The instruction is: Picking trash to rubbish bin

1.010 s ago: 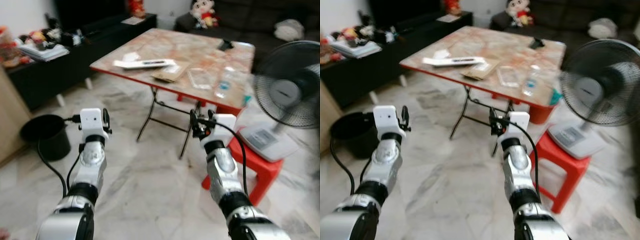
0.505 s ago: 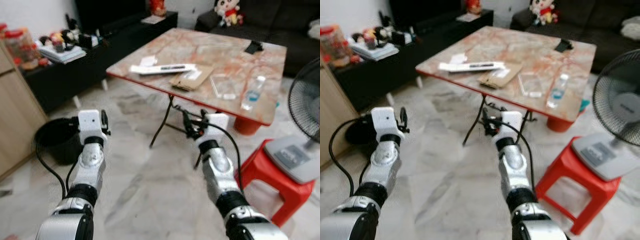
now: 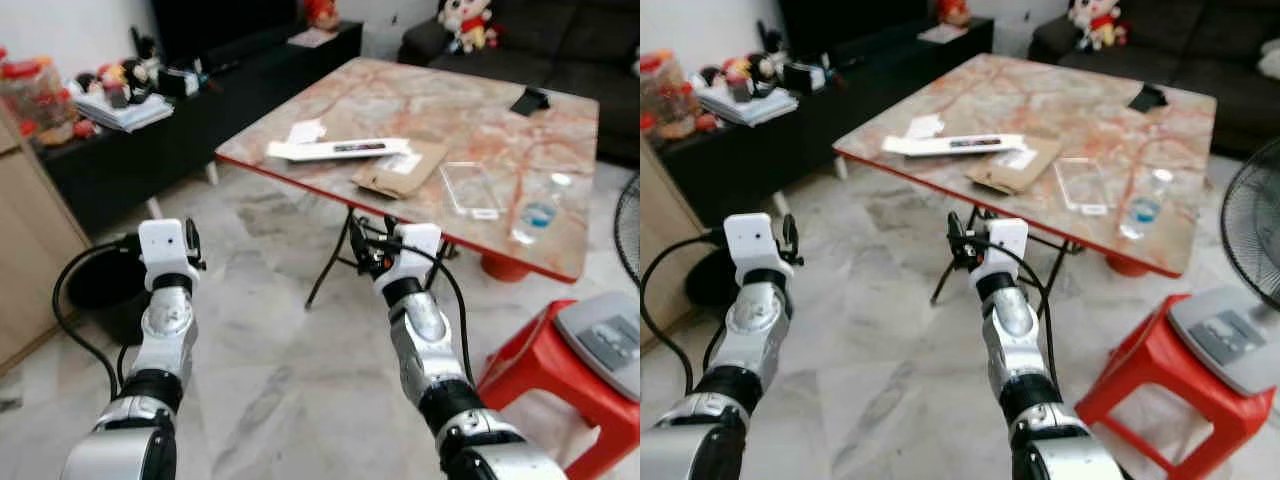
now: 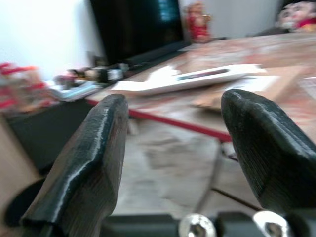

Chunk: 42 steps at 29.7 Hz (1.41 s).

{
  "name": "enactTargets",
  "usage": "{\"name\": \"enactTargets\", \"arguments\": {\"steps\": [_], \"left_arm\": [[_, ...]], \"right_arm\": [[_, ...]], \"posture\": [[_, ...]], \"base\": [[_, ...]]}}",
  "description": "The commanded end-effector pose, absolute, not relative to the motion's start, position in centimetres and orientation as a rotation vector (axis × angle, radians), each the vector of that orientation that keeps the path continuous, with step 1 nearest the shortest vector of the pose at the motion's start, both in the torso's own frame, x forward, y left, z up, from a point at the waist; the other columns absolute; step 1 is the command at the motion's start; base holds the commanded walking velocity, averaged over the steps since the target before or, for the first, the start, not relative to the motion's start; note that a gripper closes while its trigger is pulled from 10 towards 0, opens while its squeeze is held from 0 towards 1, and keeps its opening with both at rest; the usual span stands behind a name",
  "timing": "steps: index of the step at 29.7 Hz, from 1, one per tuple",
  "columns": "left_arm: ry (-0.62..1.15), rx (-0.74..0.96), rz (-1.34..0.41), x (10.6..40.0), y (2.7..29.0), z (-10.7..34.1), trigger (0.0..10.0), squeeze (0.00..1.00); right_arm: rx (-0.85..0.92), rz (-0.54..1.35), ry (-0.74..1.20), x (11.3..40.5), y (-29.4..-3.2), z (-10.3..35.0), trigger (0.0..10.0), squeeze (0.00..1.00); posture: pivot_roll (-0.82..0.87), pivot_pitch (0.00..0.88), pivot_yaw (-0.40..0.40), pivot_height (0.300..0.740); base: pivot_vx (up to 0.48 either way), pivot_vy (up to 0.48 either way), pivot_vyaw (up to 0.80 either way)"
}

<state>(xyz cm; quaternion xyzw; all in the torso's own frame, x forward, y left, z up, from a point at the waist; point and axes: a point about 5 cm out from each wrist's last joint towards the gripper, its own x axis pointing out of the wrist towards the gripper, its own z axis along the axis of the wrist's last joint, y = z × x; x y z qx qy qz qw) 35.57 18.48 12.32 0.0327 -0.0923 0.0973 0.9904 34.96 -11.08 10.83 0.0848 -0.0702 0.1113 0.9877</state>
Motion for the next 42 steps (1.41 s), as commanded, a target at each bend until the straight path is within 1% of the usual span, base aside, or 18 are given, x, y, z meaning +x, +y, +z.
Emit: {"name": "enactTargets", "arguments": {"steps": [1, 16, 29, 34, 42], "left_arm": [[-0.208, 0.074, 0.221, 35.8, 19.6, 13.1, 10.0, 0.0], [-0.219, 0.08, 0.211, 35.9, 19.6, 13.5, 10.0, 0.0], [-0.222, 0.08, 0.186, 36.2, 19.0, 13.7, 10.0, 0.0], [-0.226, 0.078, 0.173, 36.3, 18.8, 13.9, 10.0, 0.0], [-0.227, 0.076, 0.175, 36.2, 18.8, 13.7, 10.0, 0.0]], "right_arm": [[0.182, 0.246, -0.158, 35.2, -10.2, 11.5, 10.0, 0.0], [0.168, 0.269, -0.164, 35.2, -10.0, 11.6, 10.0, 0.0], [0.144, 0.316, -0.163, 35.1, -9.1, 11.7, 10.0, 0.0], [0.149, 0.307, -0.159, 35.2, -9.2, 11.7, 10.0, 0.0], [0.144, 0.305, -0.171, 35.1, -9.4, 11.7, 10.0, 0.0]], "posture": [[-0.01, 0.0, -0.015, 0.74], [-0.01, 0.0, -0.009, 0.74], [-0.01, 0.0, -0.005, 0.74], [-0.01, 0.0, -0.005, 0.74], [-0.02, 0.0, -0.011, 0.74]], "base": [[0.416, 0.0, 0.0], [0.414, 0.0, 0.0], [0.414, 0.0, 0.0], [0.412, 0.0, -0.78], [0.41, 0.0, 0.0]]}}
